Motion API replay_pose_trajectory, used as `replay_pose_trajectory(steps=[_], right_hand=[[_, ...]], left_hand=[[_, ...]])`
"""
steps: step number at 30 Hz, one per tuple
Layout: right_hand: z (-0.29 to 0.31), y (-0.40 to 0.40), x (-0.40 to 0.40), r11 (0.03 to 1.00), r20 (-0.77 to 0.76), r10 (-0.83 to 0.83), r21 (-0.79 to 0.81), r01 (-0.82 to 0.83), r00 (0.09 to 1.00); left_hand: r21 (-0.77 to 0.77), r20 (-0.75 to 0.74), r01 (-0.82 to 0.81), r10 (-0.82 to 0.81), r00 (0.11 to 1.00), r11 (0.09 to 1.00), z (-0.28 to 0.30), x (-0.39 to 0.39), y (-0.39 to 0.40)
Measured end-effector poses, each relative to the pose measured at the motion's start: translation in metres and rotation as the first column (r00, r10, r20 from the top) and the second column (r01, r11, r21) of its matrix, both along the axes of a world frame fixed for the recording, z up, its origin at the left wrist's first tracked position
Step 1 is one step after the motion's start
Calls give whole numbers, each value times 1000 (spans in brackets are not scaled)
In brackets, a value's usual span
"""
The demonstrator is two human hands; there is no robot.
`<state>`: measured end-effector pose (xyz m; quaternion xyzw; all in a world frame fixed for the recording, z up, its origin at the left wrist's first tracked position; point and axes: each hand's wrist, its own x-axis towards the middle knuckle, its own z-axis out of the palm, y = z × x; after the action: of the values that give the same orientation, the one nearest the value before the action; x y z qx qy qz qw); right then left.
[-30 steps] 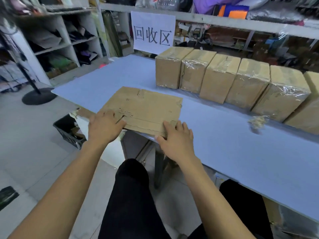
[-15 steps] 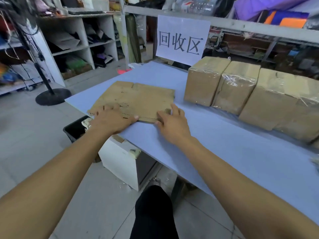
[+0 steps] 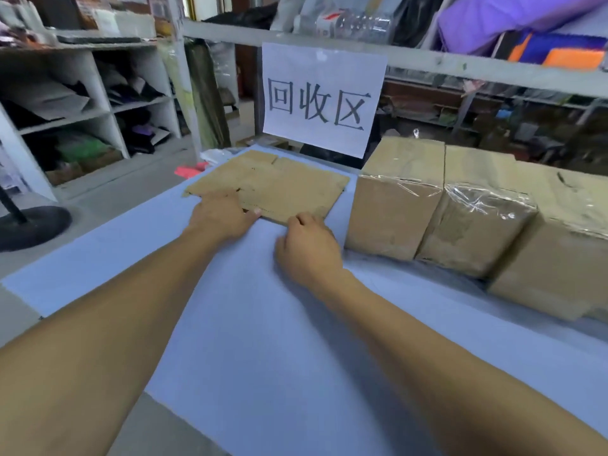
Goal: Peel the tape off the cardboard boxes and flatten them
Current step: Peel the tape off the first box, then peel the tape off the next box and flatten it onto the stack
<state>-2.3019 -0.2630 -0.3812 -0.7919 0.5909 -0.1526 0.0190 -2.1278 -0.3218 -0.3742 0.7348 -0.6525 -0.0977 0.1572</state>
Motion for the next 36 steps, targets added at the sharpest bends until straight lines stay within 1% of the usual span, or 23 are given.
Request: replay_pose_trajectory(steps=[3,5,6,8,9,10,11,12,13,14,15,16,17,18,19,21,24,27,30,32,33,34,36], right_hand=[[-9,-15,-3,997,-35,34,68,-32,999],[-8,-15,-4,997,-23,49,58,-47,999],[-7,-13,-4,998,18,66,8,-66,998],[-1,1,-6,989,177,113,-113,-94,978],[2,11,-9,978,237,154,-177,-114,959],[5,23,-14,957,267,196,-261,-125,944],[7,36,-21,928,289,229,-355,-118,929],[8,50,-30,891,324,267,-443,-104,908],[10,65,-43,866,378,280,-497,-62,882],[11,77,-58,856,457,262,-516,14,850],[13,89,-73,861,559,209,-494,119,802],[16,99,-89,877,663,124,-421,232,738],[20,104,-103,892,743,17,-314,325,669],[25,105,-114,905,788,-87,-193,379,610],[29,102,-123,917,801,-181,-71,392,570],[39,97,-133,940,778,-272,88,331,566],[48,94,-138,966,785,-252,170,195,565],[52,103,-139,972,802,-235,188,142,550],[56,131,-137,981,802,-193,160,108,565],[57,160,-138,982,818,-190,149,119,543],[58,176,-140,980,832,-192,138,141,520],[58,193,-143,977,850,-194,124,172,490],[63,229,-151,970,898,-190,108,220,397]], left_hand=[[53,46,-34,31,998,998,-9,-7,-25],[105,76,-70,62,995,992,-10,-10,-26],[128,99,-99,86,991,987,-9,-13,-23],[153,117,-181,164,979,971,-1,-25,-8],[120,92,-207,197,976,971,5,-36,3],[28,45,-199,198,979,980,9,-47,13],[-104,-26,-155,153,988,982,15,-60,21],[-216,-135,-91,62,989,972,22,-73,30],[-278,-278,-25,-56,959,960,31,-87,41],[-305,-423,33,-167,891,952,40,-102,50],[-308,-552,90,-256,794,947,48,-116,58],[-299,-644,149,-314,698,943,56,-129,67],[-290,-698,201,-350,625,936,63,-142,76],[-289,-732,238,-374,569,927,67,-153,83],[-294,-759,251,-385,525,922,71,-163,89],[-290,-808,213,-358,468,933,72,-175,98],[-228,-848,181,-287,446,957,74,-171,111],[-192,-857,128,-230,462,973,78,-162,132],[-189,-810,26,-171,561,982,80,-159,168],[-192,-774,-9,-145,617,981,79,-164,203],[-188,-776,-20,-136,616,982,78,-169,223],[-175,-799,-33,-123,588,984,78,-175,245],[-151,-879,-57,-107,464,987,78,-190,290]])
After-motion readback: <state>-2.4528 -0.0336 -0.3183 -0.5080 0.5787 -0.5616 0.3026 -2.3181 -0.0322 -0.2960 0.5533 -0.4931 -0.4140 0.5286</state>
